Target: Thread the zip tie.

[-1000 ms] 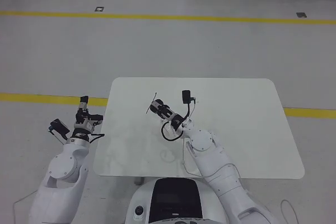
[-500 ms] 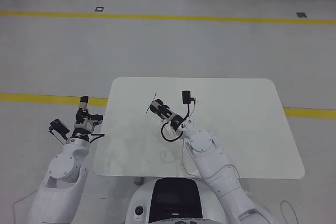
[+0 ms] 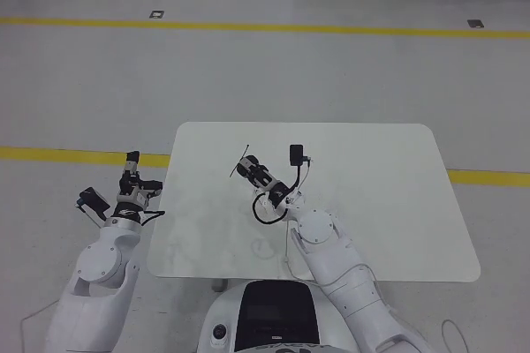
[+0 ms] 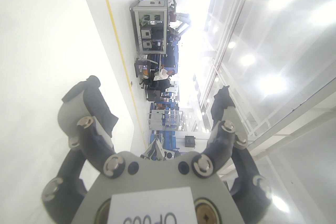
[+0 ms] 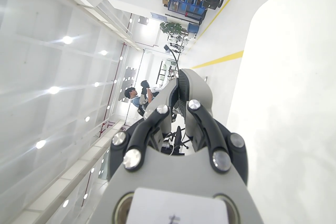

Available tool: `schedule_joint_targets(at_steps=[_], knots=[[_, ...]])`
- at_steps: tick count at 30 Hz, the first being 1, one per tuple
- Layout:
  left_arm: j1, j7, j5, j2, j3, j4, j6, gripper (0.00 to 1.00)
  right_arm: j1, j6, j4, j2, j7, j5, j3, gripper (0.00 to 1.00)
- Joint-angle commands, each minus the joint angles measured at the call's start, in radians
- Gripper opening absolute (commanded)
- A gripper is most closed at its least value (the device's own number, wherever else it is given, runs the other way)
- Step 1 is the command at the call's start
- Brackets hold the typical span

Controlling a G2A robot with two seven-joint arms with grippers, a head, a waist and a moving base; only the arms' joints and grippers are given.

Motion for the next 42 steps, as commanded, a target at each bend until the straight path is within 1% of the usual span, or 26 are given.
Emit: schedule_joint_targets(at_steps=[1, 5, 8, 10, 11, 18, 19, 22, 23, 25, 26, 28, 29, 30, 31, 41, 42], knots=[[0.0, 0.0, 0.0, 0.0, 0.0, 0.0, 0.0, 1.0, -0.002, 0.002, -0.003, 0.0, -0.005, 0.0, 0.0, 0.0], [0.0, 0.0, 0.0, 0.0, 0.0, 0.0, 0.0, 1.0, -0.017, 0.032, -0.028, 0.003, -0.022, 0.019, -0.003, 0.0], [0.0, 0.0, 0.0, 0.0, 0.0, 0.0, 0.0, 1.0, -0.029, 0.071, -0.045, 0.003, -0.042, 0.053, -0.006, 0.0], [0.0, 0.0, 0.0, 0.0, 0.0, 0.0, 0.0, 1.0, -0.034, 0.104, -0.056, 0.003, -0.059, 0.058, -0.015, 0.0], [0.0, 0.0, 0.0, 0.0, 0.0, 0.0, 0.0, 1.0, -0.034, 0.111, -0.059, 0.003, -0.064, 0.056, -0.019, 0.0], [-0.001, 0.003, 0.006, 0.0, -0.001, -0.001, -0.003, 1.0, -0.034, 0.111, -0.059, 0.003, -0.064, 0.056, -0.019, 0.0], [-0.003, 0.02, 0.048, 0.0, -0.003, -0.006, -0.027, 1.0, -0.034, 0.111, -0.059, 0.003, -0.064, 0.056, -0.019, 0.0], [0.02, 0.066, 0.177, -0.002, 0.009, -0.023, -0.128, 1.0, -0.034, 0.111, -0.059, 0.003, -0.064, 0.056, -0.019, 0.0], [0.031, 0.092, 0.248, -0.002, 0.011, -0.023, -0.166, 1.0, -0.034, 0.111, -0.059, 0.003, -0.064, 0.056, -0.019, 0.0], [0.04, 0.148, 0.38, -0.003, 0.018, -0.02, -0.219, 1.0, -0.034, 0.111, -0.059, 0.003, -0.064, 0.056, -0.019, 0.0], [0.042, 0.199, 0.485, -0.004, 0.023, -0.009, -0.244, 1.0, -0.034, 0.111, -0.059, 0.003, -0.064, 0.056, -0.019, 0.0], [0.04, 0.281, 0.623, -0.007, 0.038, 0.01, -0.27, 1.0, -0.034, 0.111, -0.059, 0.003, -0.064, 0.056, -0.019, 0.0], [0.035, 0.332, 0.703, -0.008, 0.044, 0.024, -0.278, 1.0, -0.034, 0.111, -0.059, 0.003, -0.064, 0.056, -0.019, 0.0], [0.027, 0.402, 0.799, -0.011, 0.056, 0.049, -0.279, 1.0, -0.034, 0.111, -0.059, 0.003, -0.064, 0.056, -0.019, 0.0], [0.023, 0.422, 0.82, -0.012, 0.058, 0.057, -0.275, 1.0, -0.034, 0.111, -0.059, 0.003, -0.064, 0.056, -0.019, 0.0], [0.023, 0.422, 0.82, -0.012, 0.058, 0.057, -0.275, 1.0, -0.034, 0.111, -0.059, 0.003, -0.064, 0.056, -0.019, 0.0], [0.018, 0.421, 0.852, -0.012, 0.057, 0.056, -0.273, 1.0, -0.034, 0.111, -0.059, 0.003, -0.064, 0.056, -0.019, 0.0]])
